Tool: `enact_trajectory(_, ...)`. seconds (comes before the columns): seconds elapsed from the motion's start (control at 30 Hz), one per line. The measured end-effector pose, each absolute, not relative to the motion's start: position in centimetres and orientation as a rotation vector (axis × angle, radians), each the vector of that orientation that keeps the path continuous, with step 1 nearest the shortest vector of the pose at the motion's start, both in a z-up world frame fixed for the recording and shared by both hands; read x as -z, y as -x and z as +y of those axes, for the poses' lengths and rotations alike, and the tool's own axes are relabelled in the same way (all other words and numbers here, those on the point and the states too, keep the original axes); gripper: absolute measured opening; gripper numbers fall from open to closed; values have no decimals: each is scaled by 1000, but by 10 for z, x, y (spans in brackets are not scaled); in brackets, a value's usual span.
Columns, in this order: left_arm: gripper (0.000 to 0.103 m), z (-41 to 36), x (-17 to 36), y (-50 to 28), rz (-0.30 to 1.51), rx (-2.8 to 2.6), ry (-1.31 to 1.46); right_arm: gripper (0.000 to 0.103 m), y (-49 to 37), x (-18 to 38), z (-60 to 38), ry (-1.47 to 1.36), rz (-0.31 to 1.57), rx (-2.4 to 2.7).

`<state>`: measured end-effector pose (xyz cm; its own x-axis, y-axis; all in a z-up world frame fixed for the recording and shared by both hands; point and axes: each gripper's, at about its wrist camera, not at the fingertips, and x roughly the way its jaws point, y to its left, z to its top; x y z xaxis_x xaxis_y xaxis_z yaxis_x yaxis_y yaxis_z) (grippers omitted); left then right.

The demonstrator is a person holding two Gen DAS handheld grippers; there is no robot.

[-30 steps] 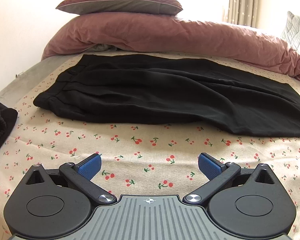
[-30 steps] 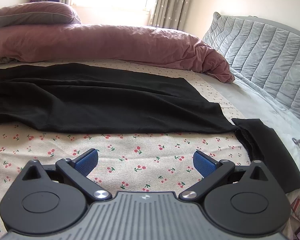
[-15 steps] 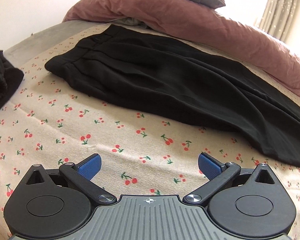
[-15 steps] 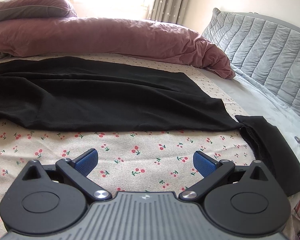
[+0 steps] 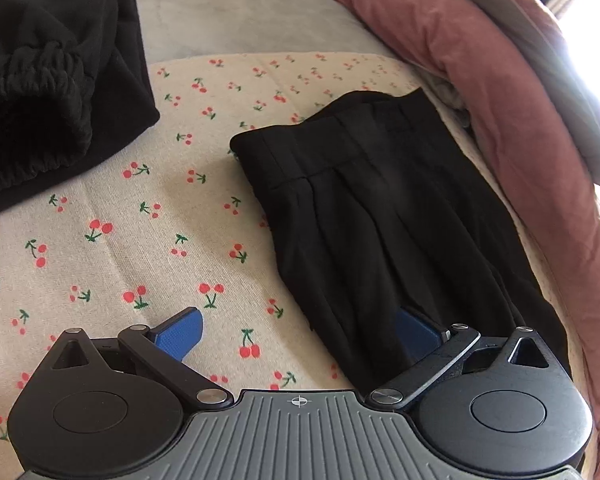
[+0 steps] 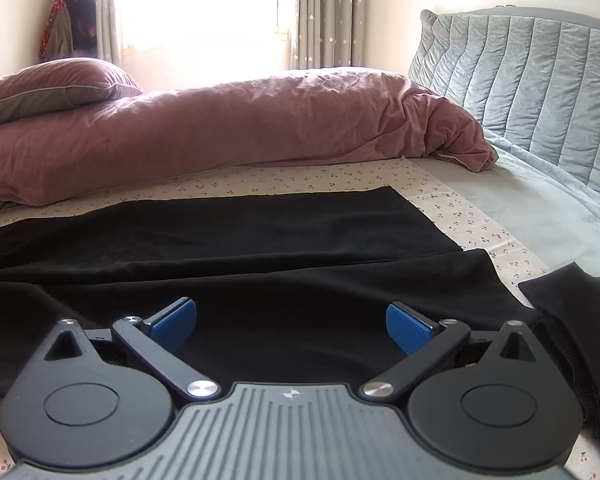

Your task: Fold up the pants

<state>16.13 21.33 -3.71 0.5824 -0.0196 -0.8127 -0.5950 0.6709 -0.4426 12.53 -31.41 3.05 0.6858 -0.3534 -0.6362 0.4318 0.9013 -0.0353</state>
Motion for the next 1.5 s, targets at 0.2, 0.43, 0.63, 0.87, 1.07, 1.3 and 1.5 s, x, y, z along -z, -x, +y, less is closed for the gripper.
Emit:
enact_trajectory(0.2,84,222,42,-190,775,-483,695,91,-121,30,-372,-358,867,573)
enact_trajectory(0.43,5,226,44,-194,699,-513,668,77,-73,38,-473,-812,731,617)
enact_trajectory(0.63,3,242,24,-177,588,-517,700,0,-63,59,-511,-919,629,698)
enact_trajectory(0.87,3,241,2,-162,565,-536,579,0,-44,10,-496,-904,488,613)
enact_trajectory(1.07,3,249,1,-149,601,-562,565,0,-18,7,-498,-866,533,653)
enact_trajectory(1.3,3,247,1,-144,613,-562,546,0,-16,-7,-487,-748,511,695)
enact_trajectory(1.5,3,247,5,-147,636,-562,525,0,-11,-14,-487,-731,488,691)
